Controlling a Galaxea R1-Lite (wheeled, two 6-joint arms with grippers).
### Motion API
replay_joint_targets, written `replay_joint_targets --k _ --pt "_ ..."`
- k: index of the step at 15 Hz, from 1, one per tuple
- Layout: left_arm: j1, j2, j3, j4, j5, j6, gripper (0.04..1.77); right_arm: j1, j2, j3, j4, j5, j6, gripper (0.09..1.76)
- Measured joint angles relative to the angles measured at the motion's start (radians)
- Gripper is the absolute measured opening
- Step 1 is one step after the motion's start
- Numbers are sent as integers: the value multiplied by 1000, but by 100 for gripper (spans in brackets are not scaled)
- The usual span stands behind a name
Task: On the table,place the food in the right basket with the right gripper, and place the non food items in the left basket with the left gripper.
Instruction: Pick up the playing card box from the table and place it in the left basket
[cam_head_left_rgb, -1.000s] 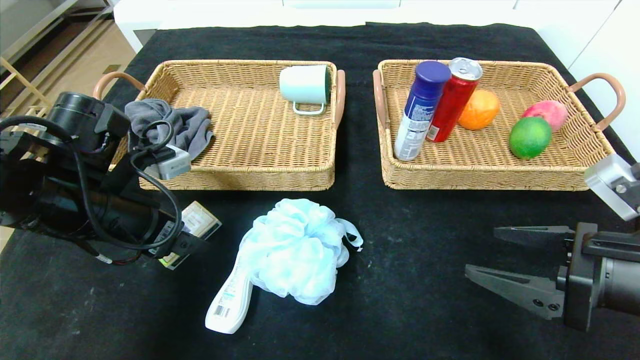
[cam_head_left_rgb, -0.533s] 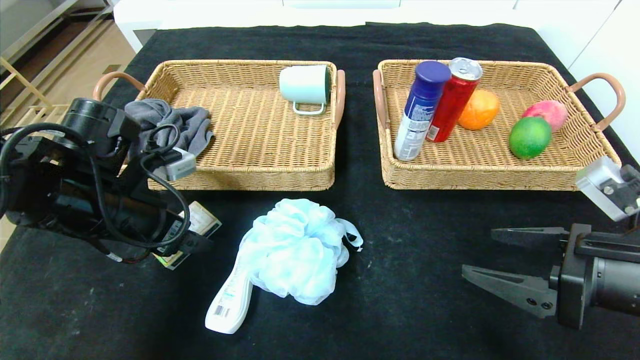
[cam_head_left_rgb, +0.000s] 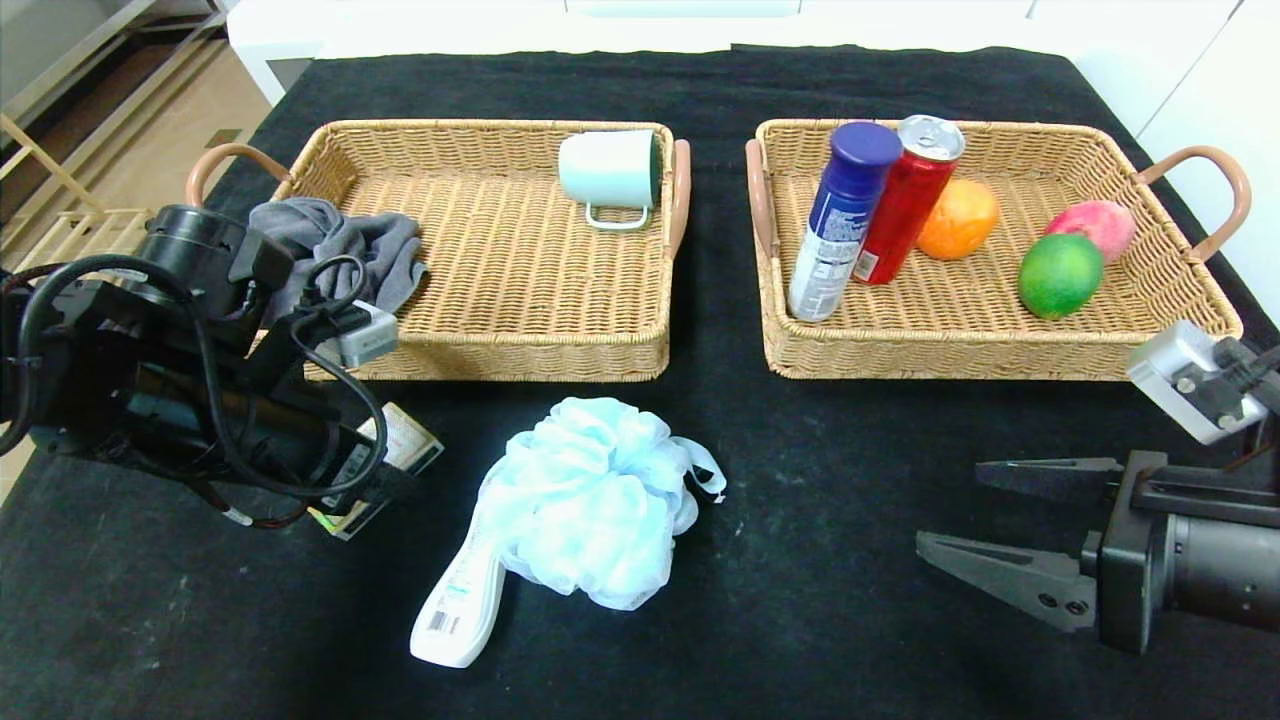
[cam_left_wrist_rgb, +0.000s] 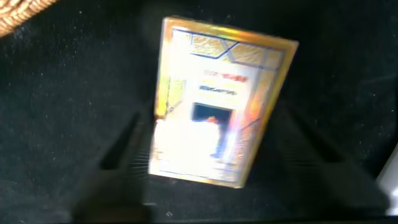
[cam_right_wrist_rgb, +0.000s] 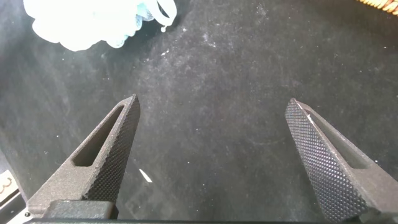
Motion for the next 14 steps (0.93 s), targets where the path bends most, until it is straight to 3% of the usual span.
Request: replay_joint_targets --k 1,3,14 --pt "0 1 0 0 0 0 112 -1 1 0 0 1 0 171" --pt "0 4 0 0 0 0 106 -1 1 0 0 1 0 171" --pt "2 10 14 -17 -2 0 104 0 4 5 0 1 -1 171"
